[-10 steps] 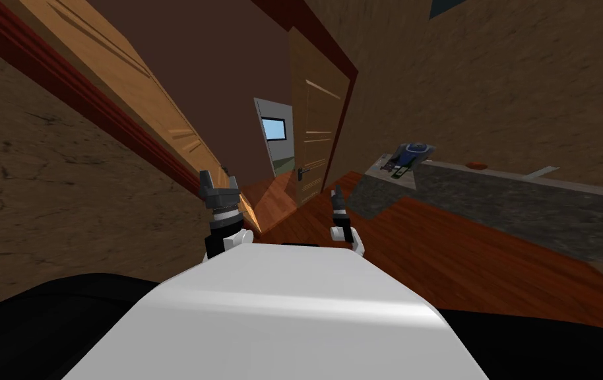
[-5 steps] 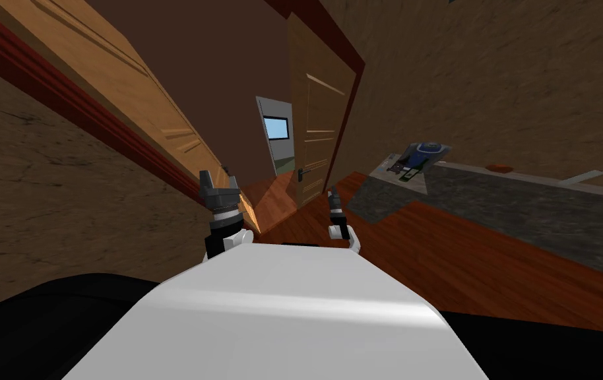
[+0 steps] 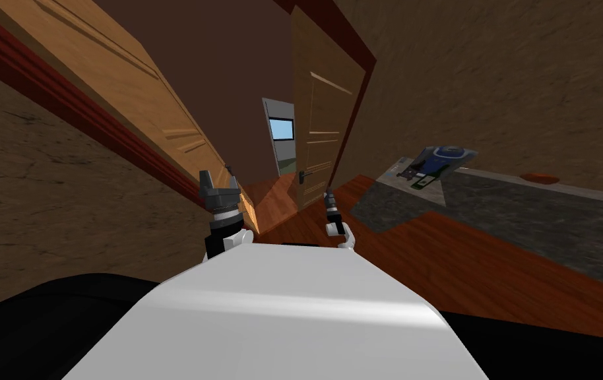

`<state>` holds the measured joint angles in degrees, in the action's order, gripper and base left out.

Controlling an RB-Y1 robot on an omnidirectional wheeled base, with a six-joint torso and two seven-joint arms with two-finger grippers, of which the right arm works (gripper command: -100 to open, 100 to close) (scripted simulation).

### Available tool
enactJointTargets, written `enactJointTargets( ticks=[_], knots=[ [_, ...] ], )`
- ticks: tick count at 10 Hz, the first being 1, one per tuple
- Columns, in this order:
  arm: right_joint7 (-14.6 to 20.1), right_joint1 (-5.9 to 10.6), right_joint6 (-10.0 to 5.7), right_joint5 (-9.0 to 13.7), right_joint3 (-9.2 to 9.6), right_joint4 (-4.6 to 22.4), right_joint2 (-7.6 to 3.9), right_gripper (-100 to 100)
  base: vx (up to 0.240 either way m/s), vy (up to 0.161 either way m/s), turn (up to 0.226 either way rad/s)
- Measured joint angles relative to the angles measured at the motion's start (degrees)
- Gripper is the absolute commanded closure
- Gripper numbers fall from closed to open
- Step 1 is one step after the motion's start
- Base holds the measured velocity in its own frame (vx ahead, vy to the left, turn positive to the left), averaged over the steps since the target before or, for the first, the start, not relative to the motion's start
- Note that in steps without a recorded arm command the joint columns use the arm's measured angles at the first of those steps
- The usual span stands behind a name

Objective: Push the door open

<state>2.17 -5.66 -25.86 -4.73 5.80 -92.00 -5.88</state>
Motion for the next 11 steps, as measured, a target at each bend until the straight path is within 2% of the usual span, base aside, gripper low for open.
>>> enactJointTargets(
  ticks=[2,11],
  knots=[
    [0.5,1.39,0.93,-0.2,0.66,2.0,0.13,-100,0.094,-0.087,0.078],
    [2.0,6.95,2.31,-0.5,2.54,11.4,0.74,-100,0.075,-0.072,0.081]
  ],
)
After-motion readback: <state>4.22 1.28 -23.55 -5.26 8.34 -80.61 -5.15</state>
